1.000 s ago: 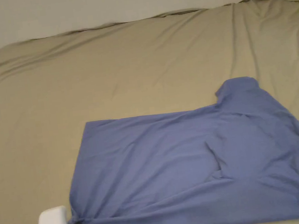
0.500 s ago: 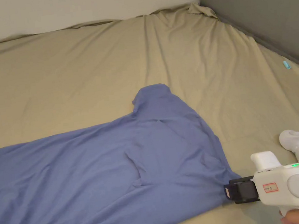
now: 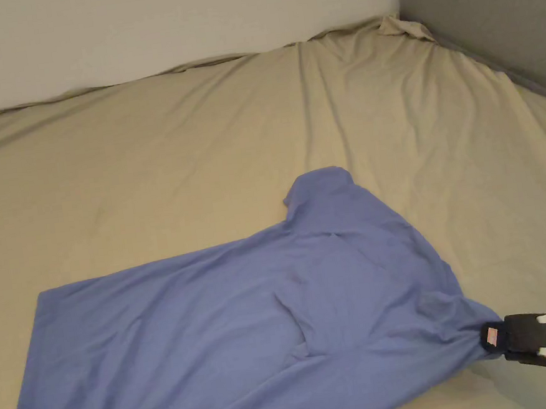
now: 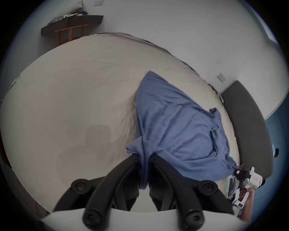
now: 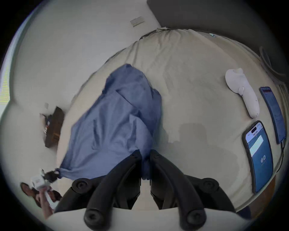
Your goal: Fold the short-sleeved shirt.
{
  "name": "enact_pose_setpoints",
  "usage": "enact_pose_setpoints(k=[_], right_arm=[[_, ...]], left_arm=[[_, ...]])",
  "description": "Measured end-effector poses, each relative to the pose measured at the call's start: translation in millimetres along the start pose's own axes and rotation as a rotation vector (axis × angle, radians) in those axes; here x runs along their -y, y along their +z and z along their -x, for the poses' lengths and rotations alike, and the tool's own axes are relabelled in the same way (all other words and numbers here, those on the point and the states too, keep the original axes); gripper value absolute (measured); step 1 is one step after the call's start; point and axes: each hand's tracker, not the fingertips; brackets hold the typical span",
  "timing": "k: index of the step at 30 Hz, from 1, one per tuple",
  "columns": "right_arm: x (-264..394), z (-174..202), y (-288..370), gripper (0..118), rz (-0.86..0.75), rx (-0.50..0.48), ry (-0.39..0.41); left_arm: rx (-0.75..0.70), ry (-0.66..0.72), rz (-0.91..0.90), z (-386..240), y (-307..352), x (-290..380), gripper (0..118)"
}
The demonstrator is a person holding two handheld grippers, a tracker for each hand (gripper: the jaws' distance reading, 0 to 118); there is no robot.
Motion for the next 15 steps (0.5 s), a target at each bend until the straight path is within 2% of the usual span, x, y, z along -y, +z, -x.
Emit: enact_pose_setpoints(k=[1,6,11,15], right_arm=[[-7.1,5.4,2.3,11,-0.008,-0.022,-0.021],[-60.0,27.1,-13.2,11,-0.023,-0.076,-0.227],[-113.0,44.4,-61.7,11,-0.015,-0.028,-0.253],[-139.8,46.5,-110.1,11,0.018,0.03,-0.293]], left_arm=[[0.012,0.012,-0.003,-1.9,0.2,-6.3,7],[0.045,0.095,-0.028,-10.0,-16.0,-59.4,7],[0.065,0.222,-0.042,-13.5,-62.5,-106.2,7],[0.003,0.223,-0.032,-26.2,-115.5,-130.7,7]])
